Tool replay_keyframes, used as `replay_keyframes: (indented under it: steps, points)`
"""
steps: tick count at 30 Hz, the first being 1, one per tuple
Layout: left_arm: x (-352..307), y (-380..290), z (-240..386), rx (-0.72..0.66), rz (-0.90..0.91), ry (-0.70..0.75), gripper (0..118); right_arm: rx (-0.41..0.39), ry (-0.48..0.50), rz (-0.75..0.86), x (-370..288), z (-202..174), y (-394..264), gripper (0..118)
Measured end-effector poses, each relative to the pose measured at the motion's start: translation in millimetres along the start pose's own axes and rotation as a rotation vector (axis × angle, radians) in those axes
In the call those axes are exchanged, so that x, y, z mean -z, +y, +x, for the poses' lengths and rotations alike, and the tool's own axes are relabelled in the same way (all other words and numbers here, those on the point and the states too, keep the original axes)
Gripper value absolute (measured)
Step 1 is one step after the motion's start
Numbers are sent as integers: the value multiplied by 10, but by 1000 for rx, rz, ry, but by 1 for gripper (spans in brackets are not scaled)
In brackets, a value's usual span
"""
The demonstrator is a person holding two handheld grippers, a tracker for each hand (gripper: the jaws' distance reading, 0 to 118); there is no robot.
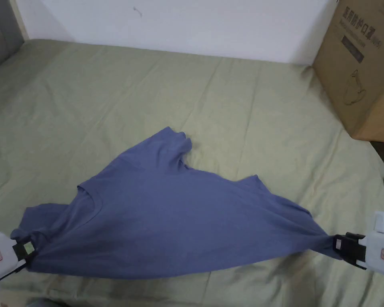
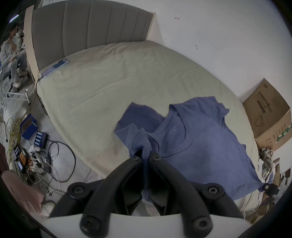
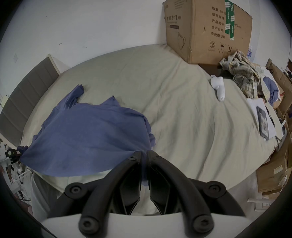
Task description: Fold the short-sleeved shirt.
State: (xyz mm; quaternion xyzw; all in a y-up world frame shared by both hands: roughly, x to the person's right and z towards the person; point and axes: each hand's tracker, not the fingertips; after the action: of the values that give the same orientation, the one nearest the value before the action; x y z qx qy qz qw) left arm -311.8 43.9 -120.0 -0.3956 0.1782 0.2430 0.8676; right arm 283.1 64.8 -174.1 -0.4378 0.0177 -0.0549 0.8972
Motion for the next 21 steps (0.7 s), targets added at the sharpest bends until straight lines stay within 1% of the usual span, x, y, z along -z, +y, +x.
replay_keyframes:
  steps: [1, 2, 3, 4, 5, 6, 7, 8, 11, 15, 17, 19, 20, 21]
  points:
    - [3, -5, -58, -28, -28, -19, 15, 0, 7, -1, -19, 5, -47, 5]
    - [-1, 1, -113, -72, -35, -29, 28, -4, 19, 17, -48, 9, -80, 7]
    - [-17, 29, -161, -107, -23, -16, 55, -13, 28, 35, -84, 14, -90, 19]
    - [-57, 55, -170, -98, -2, -6, 77, -14, 18, 40, -125, 2, -65, 38]
    - [-110, 109, -177, -87, 40, 5, 97, -13, -2, 54, -175, -4, -30, 64]
    - [-177, 179, -157, -57, 96, 15, 116, -21, -11, 82, -234, -3, 20, 93]
    - [-250, 255, -100, -14, 156, 20, 118, -25, -17, 111, -302, -5, 85, 104]
    - [-318, 312, -45, 22, 210, 22, 118, -33, -35, 141, -371, -23, 151, 107]
    - [-569, 549, 240, 113, 406, -42, 118, -58, -31, 281, -656, -135, 378, 107]
    - [-833, 659, 824, 230, 572, -139, 118, -73, -20, 491, -998, -402, 580, 107]
    - [-906, 632, 1087, 309, 597, -209, 118, -74, -17, 586, -1119, -575, 602, 108]
    - [-975, 564, 1330, 387, 606, -280, 118, -78, -14, 654, -1176, -749, 557, 111]
    - [-971, 497, 1413, 418, 615, -293, 118, -68, -10, 678, -1203, -831, 535, 112]
    - [-977, 427, 1511, 454, 637, -291, 118, -74, 8, 684, -1219, -903, 508, 112]
